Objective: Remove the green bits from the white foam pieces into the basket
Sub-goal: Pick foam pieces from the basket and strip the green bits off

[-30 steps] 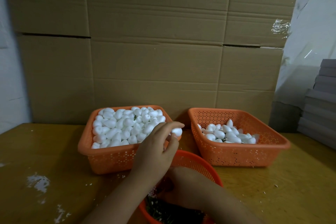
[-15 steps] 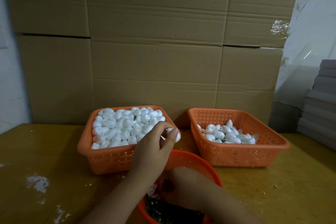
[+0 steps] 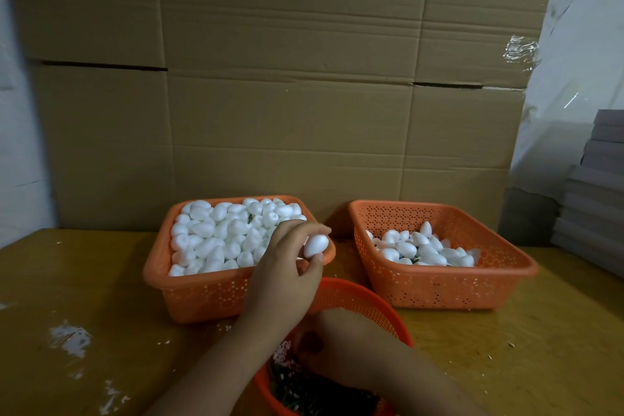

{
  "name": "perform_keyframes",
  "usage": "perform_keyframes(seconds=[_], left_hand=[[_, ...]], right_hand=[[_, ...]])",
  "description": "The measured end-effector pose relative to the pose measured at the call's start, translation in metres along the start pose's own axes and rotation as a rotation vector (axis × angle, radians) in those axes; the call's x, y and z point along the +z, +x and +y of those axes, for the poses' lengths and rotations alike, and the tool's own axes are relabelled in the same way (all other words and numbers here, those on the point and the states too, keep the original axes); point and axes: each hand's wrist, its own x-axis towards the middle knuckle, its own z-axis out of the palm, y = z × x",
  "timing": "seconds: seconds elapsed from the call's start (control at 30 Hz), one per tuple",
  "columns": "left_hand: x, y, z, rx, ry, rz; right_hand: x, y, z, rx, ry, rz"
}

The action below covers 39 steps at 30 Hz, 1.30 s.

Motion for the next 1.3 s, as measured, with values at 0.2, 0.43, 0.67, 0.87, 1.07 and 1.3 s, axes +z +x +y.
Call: perform_keyframes(seconds=[0.2, 0.43, 0.67, 0.87, 1.07, 1.3], left_hand=[[0.001, 0.0, -0.002, -0.16, -0.084, -0.028], [-0.001, 0.0, 0.004, -0.123, -0.149, -0.019], [-0.004, 0.001, 0.002, -0.178, -0.244, 0.058], [-0.007, 0.002, 0.009, -0.219, -0.316, 0.106], [-0.005, 0.004, 0.008, -0.246, -0.239, 0.088], [-0.003, 0.0, 0.007, -0.114, -0.133, -0.112]], right_hand=[[-0.001, 0.0, -0.001, -0.003, 0.004, -0.006], [-0.001, 0.0, -0.001, -0.009, 0.021, 0.002], [-0.005, 0.002, -0.001, -0.007, 0.135, 0.152], [-0.017, 0.004, 0.001, 0.146, 0.473, 0.372], [-0.031, 0.002, 0.007, 0.213, 0.981, 0.649], [-0.032, 0.003, 0.008, 0.223, 1.116, 0.776]])
